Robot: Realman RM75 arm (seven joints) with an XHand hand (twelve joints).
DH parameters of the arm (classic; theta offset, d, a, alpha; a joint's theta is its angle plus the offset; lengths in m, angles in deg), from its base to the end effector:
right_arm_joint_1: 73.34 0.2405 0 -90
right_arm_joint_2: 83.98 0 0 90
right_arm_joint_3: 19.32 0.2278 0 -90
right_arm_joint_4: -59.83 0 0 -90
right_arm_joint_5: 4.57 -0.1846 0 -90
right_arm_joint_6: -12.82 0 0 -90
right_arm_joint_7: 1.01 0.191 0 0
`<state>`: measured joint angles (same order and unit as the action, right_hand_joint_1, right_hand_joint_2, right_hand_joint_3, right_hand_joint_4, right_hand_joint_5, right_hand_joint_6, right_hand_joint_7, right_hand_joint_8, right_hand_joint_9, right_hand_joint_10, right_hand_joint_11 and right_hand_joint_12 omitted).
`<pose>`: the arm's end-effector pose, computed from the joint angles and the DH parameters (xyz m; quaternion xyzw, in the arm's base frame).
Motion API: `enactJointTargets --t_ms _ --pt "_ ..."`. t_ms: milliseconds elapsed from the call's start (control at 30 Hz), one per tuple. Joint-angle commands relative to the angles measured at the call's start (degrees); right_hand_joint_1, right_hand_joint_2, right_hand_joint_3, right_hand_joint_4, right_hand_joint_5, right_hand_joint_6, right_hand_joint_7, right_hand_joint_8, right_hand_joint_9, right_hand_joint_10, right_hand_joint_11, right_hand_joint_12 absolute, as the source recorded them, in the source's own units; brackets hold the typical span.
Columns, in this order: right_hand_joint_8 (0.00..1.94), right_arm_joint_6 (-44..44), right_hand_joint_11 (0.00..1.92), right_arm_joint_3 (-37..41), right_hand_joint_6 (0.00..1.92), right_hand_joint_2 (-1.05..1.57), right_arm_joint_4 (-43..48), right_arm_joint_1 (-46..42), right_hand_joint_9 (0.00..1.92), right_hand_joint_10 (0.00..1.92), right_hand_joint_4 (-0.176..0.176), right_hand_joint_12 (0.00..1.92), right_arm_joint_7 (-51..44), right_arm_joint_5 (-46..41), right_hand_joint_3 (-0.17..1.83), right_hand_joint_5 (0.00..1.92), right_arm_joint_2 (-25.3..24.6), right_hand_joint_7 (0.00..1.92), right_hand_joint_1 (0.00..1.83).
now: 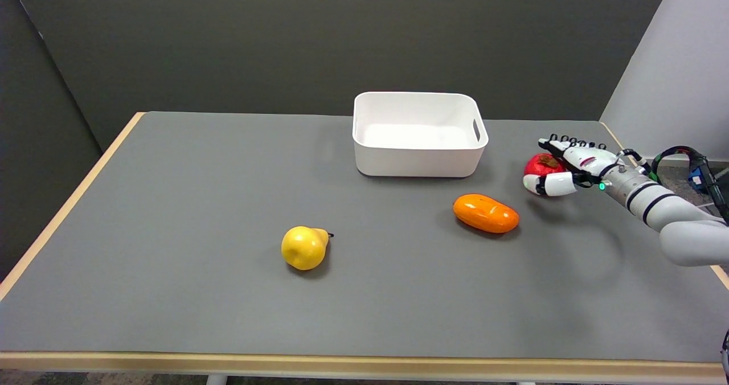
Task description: Pick up tomato.
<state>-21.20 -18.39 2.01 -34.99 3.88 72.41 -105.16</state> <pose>-0.2563 -0.3412 0.5426 0.5825 -0.1345 -0.0454 0.8003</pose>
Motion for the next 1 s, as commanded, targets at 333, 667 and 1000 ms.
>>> enactJointTargets --t_ms 333,667,1000 --pt "0.38 -1.7 0.15 -3.0 0.37 0.64 0.7 2.7 0.29 0.68 0.069 1.14 -0.4 -1.2 1.00 0.12 -1.3 0.29 0.56" --pt "0.74 -7.0 0.30 -3.4 0.85 0.80 -0.1 2.3 0.56 1.06 0.102 1.30 -0.4 -1.2 0.95 0.29 -1.3 0.58 0.80" --pt "1.26 -15.5 0.40 -3.0 1.63 1.17 -1.4 1.9 0.74 1.45 0.176 1.57 -0.4 -3.8 0.36 0.59 -1.2 0.75 0.80"
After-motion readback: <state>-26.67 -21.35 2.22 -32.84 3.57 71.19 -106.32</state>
